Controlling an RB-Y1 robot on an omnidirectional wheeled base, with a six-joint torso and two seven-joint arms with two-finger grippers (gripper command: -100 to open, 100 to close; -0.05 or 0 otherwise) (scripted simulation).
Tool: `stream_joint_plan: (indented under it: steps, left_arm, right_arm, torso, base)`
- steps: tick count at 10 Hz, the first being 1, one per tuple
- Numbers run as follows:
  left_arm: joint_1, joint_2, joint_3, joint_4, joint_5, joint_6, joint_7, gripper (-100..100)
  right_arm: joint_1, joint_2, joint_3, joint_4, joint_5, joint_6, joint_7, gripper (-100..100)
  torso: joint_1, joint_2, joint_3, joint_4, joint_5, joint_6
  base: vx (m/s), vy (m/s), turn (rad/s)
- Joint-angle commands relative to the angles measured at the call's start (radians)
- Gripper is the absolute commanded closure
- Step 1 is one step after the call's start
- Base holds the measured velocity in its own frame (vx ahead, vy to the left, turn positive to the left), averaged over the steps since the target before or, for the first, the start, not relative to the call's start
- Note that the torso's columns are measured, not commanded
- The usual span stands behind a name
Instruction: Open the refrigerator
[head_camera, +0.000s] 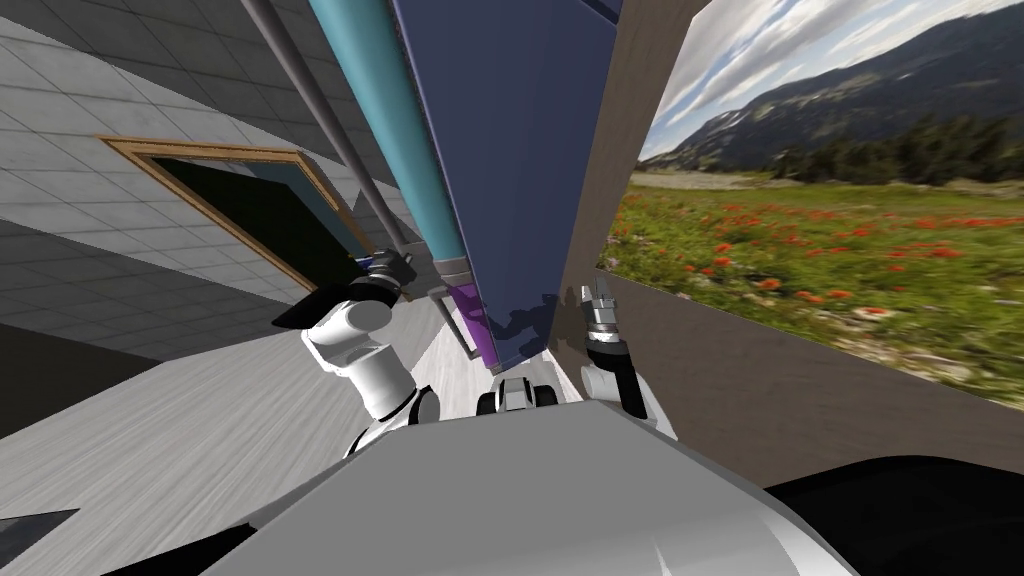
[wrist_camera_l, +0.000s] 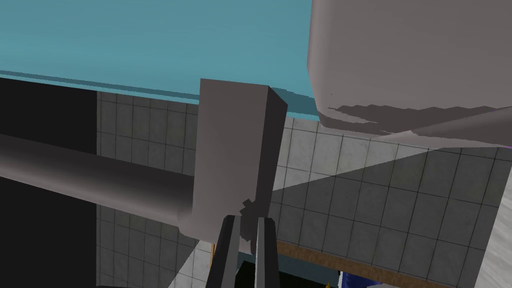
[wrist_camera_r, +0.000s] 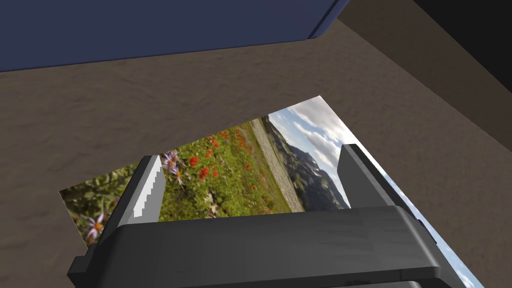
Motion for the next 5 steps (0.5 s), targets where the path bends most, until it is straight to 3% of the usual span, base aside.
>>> stream_joint_plan:
  steps: [1,4,5]
  left_arm:
    - [0.024,0.007,-0.016,-0.06,0.021,0.029,0.028,100]
    - [0.043,0.009,-0.029,-0.1,0.033,0.05,0.046,100]
    - [0.063,0.01,-0.041,-0.141,0.045,0.07,0.064,100]
  right_arm:
    - [0.0,0.0,0.0,0.0,0.0,0.0,0.0,0]
    - [0.0,0.0,0.0,0.0,0.0,0.0,0.0,0]
    - [0.0,0.0,0.0,0.0,0.0,0.0,0.0,0]
  torso:
    - [-0.001,-0.004,-0.004,0.0,-0.001,0.002]
    - [-0.014,-0.008,-0.008,-0.002,-0.006,0.007]
    - [-0.017,-0.009,-0.008,-0.002,-0.007,0.007]
  base:
    - [0.05,0.288,-0.087]
    - [0.026,0.304,-0.051]
    - [0.039,0.368,-0.066]
